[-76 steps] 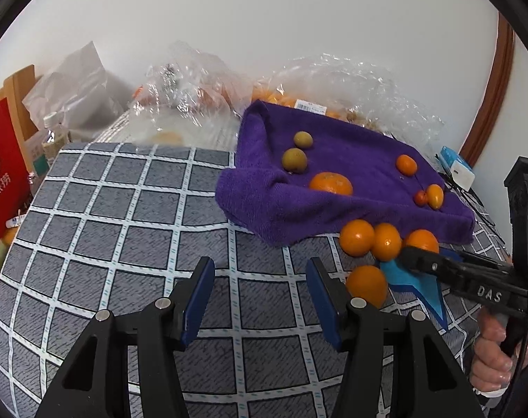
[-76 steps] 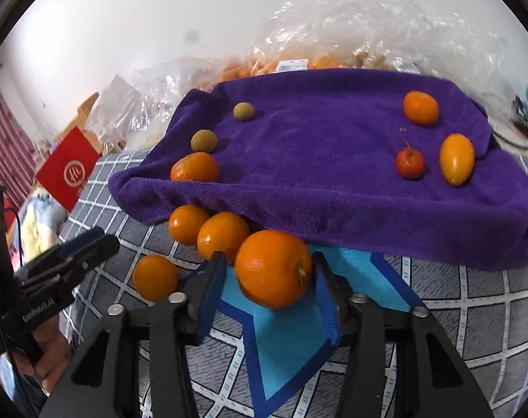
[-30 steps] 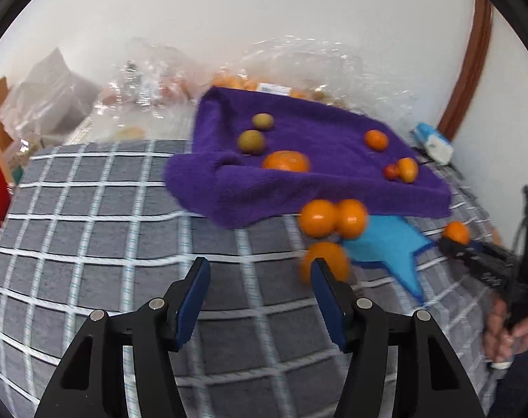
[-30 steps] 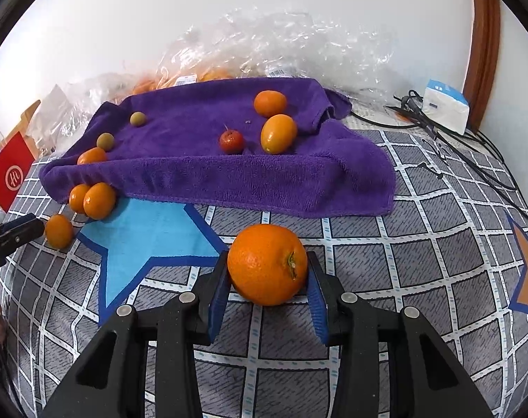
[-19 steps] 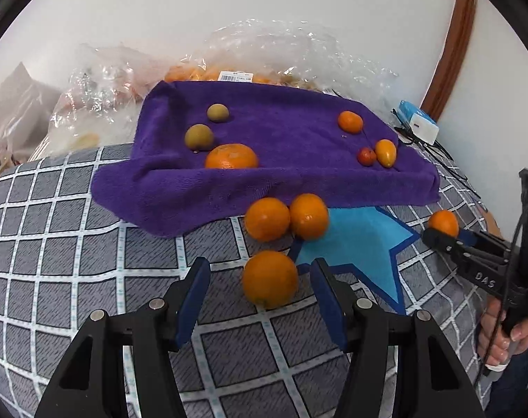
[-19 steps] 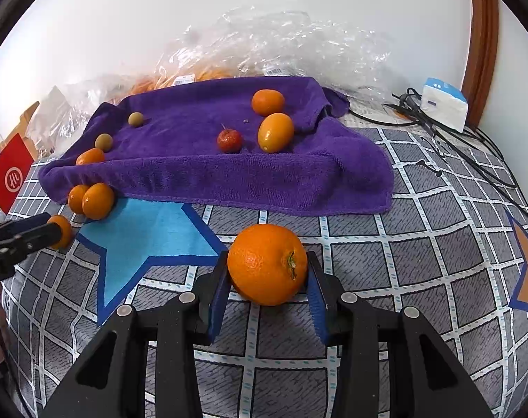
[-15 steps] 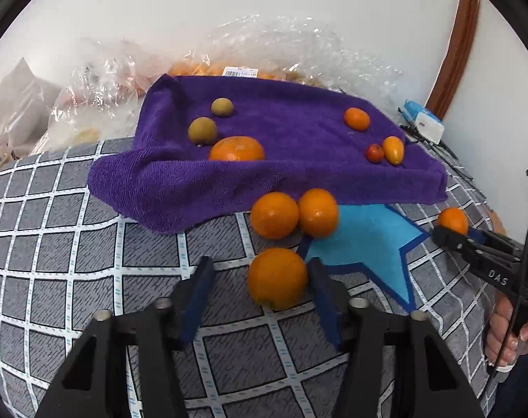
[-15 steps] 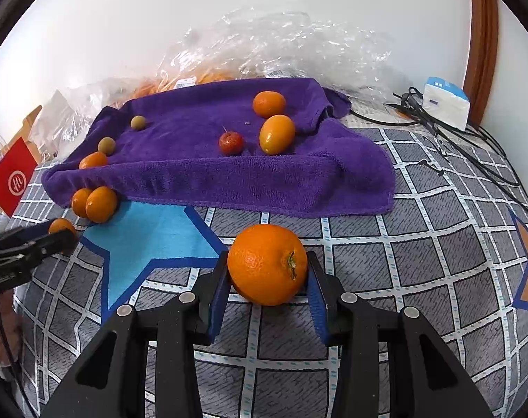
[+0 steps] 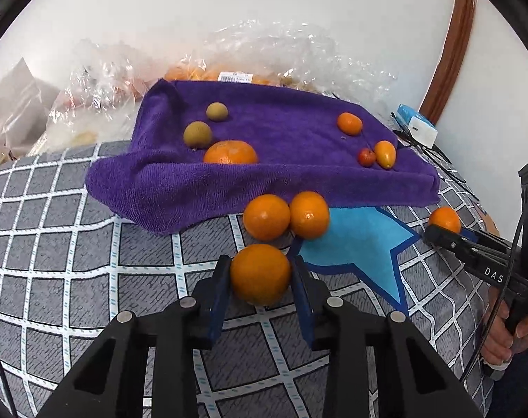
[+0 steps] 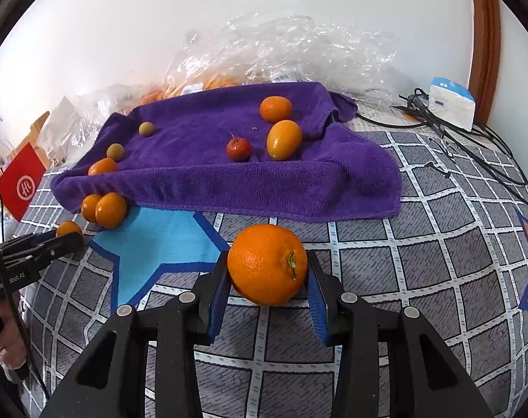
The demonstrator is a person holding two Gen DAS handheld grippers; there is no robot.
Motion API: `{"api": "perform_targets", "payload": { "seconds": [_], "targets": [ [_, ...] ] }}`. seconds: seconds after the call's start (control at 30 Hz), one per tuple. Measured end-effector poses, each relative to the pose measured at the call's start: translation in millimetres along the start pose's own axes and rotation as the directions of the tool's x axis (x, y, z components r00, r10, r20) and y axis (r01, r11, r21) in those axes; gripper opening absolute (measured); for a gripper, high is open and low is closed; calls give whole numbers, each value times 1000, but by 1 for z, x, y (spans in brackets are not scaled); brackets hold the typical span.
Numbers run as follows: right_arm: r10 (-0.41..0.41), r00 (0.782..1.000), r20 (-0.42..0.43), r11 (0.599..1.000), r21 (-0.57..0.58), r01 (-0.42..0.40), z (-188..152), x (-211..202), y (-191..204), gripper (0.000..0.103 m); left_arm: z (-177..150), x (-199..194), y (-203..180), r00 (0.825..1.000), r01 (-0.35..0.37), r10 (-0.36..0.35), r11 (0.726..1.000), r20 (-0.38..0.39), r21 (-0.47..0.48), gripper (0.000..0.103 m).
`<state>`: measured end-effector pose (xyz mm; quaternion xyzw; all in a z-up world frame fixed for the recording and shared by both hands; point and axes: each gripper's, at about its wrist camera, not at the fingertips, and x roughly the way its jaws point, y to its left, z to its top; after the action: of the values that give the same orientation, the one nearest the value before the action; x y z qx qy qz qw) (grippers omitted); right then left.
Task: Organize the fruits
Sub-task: 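Carry both held oranges over the purple towel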
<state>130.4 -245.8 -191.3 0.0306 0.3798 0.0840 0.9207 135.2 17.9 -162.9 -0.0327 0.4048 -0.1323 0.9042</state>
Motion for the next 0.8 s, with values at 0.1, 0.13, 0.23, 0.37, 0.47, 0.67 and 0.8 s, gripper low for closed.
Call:
{"api": "perform_targets", "payload": {
  "seconds": [0.1,0.13,0.23,0.37,0.47,0.67,0.8],
  "targets": [
    [5,1000,6,1000,-1,-5,0,-1,0,41,0,-3,-2,1000,-5,5,1000,17,11,32],
    [8,1000,6,1000,-2,-8,0,-1,0,41,0,-3,-2,1000,-6,6,1000,16,7,32],
    [15,1000,8,1000,-2,-15,0,-1,0,41,1,-3,3,1000,-6,6,1000,20,-21,32],
    [20,1000,15,1000,6,-20,-1,-2,-2,41,2,-6,8,999,-8,10,999,34,-50,32],
    [24,1000,20,1000,10,-24,-1,-3,-2,41,3,-7,10,999,-17,19,998,45,-60,32],
    [30,999,28,999,25,-31,0,-3,-5,41,4,-12,11,997,-21,26,998,76,-65,32],
    [41,998,39,998,37,-42,-1,-5,-8,41,4,-14,15,996,-19,26,997,88,-78,32]
  ]
}}
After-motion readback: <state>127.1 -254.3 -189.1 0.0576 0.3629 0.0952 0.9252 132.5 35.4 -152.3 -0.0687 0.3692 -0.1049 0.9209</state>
